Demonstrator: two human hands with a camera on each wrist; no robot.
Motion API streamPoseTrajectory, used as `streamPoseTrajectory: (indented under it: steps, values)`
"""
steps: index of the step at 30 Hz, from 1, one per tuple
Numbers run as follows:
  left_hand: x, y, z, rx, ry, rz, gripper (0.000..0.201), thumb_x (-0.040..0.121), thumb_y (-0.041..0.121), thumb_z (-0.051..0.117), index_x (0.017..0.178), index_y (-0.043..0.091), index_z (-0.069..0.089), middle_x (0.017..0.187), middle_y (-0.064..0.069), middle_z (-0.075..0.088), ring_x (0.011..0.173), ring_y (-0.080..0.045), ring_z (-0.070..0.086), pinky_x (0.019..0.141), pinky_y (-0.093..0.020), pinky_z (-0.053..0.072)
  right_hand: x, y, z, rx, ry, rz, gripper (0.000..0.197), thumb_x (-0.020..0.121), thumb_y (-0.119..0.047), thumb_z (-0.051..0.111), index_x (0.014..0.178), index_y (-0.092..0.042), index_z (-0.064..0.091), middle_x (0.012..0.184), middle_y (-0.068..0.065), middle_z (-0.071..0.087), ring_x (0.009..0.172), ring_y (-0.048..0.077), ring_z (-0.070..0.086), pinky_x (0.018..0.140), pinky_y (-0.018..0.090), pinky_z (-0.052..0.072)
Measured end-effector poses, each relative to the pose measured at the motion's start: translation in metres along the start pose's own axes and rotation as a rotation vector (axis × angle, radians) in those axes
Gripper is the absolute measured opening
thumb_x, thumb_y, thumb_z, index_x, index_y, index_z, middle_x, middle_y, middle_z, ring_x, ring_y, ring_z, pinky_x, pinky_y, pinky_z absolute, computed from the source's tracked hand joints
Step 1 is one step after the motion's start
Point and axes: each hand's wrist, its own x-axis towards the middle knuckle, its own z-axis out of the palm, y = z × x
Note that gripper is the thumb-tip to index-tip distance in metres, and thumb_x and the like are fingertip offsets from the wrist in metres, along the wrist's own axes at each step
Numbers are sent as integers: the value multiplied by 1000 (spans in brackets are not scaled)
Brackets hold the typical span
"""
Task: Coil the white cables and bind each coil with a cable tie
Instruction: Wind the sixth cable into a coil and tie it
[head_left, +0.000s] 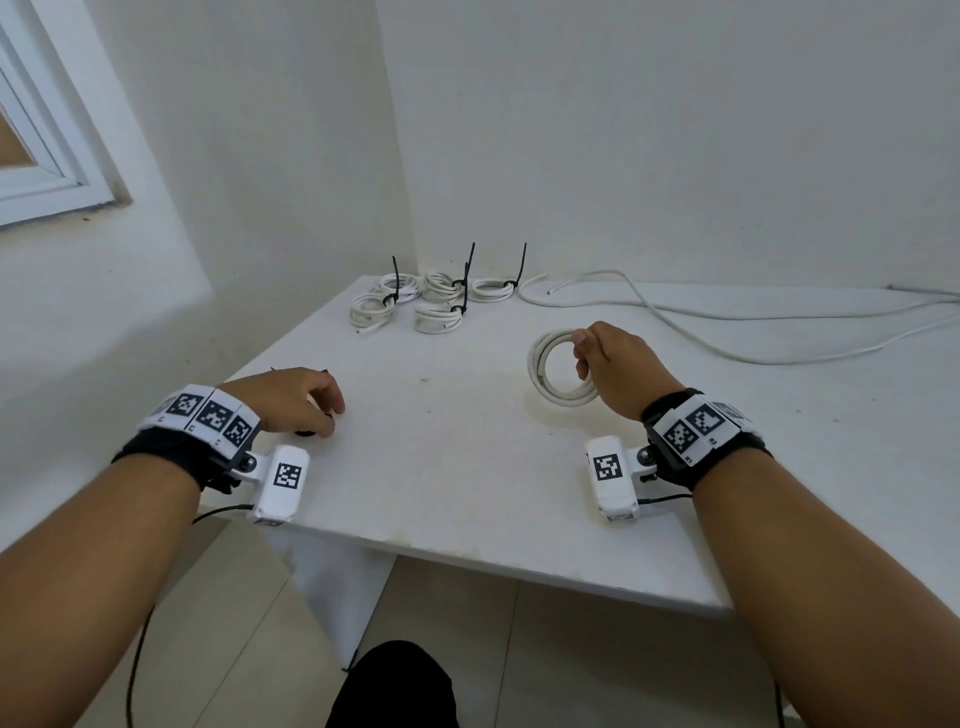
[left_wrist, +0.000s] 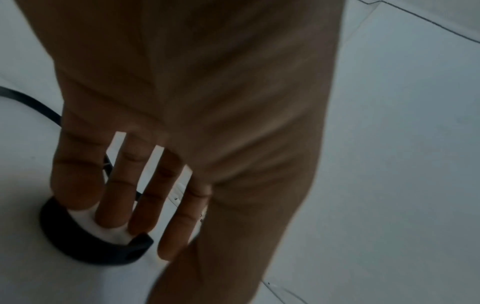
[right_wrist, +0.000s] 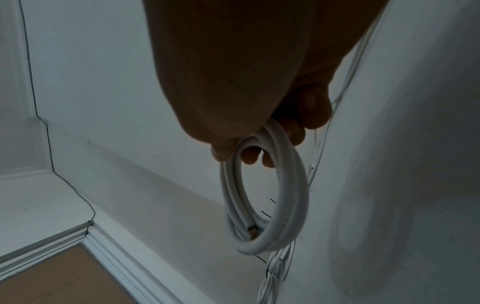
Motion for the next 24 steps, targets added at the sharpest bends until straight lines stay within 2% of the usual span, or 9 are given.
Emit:
streamPoseTrajectory:
  steps: [3, 6, 9, 13, 17, 19, 24]
  values:
    - [1, 0, -1, 16, 30, -3, 29, 76, 16, 82, 99, 21, 67, 98, 2, 68, 88, -18, 68, 79, -29, 52, 0, -1, 1, -5, -2, -1, 37, 105, -34, 32, 87, -11, 55, 77, -1, 65, 64, 8, 52, 58, 21, 35]
    - [3, 1, -1, 41, 66, 17, 24, 78, 7, 76, 94, 22, 68, 94, 1, 69, 88, -15, 65, 75, -25, 50, 0, -1, 1, -4, -4, 2, 37, 105, -36, 32, 87, -12, 54, 78, -1, 66, 65, 9, 53, 58, 22, 36]
    - [5, 5, 0, 19, 150, 106, 24, 82, 3, 68, 89, 27, 66, 94, 1, 68, 90, -18, 64, 79, -27, 50, 1, 0, 1, -2, -1, 4, 37, 105, -36, 32, 86, -12, 54, 78, 0, 66, 65, 9, 53, 58, 22, 36]
    - [7, 19, 6, -277, 240, 233, 21, 93, 2, 57, 102, 19, 65, 89, -7, 69, 78, -22, 65, 75, -34, 54, -1, -1, 1, -2, -12, 3, 37, 105, -36, 33, 86, -12, 54, 78, 0, 66, 65, 10, 52, 58, 23, 36]
    - [12, 48, 12, -581, 352, 375, 34, 99, -5, 39, 107, 15, 65, 85, -4, 65, 65, -8, 54, 71, -24, 48, -2, -2, -1, -2, -4, -7, 36, 105, -34, 33, 85, -12, 54, 77, -1, 66, 64, 9, 52, 58, 21, 36]
    - [16, 65, 13, -664, 390, 428, 38, 100, -6, 36, 104, 17, 67, 83, 0, 64, 65, -7, 52, 69, -20, 49, -2, -2, -2, -6, -1, -7, 36, 106, -34, 32, 85, -13, 53, 76, -2, 65, 64, 8, 52, 58, 21, 35]
    - [32, 110, 19, -823, 406, 488, 37, 99, -8, 32, 110, 6, 64, 84, -1, 62, 63, -4, 51, 64, -17, 46, -3, -3, -4, 6, 25, -13, 39, 106, -33, 30, 84, -12, 54, 73, -6, 62, 65, 12, 51, 60, 21, 36]
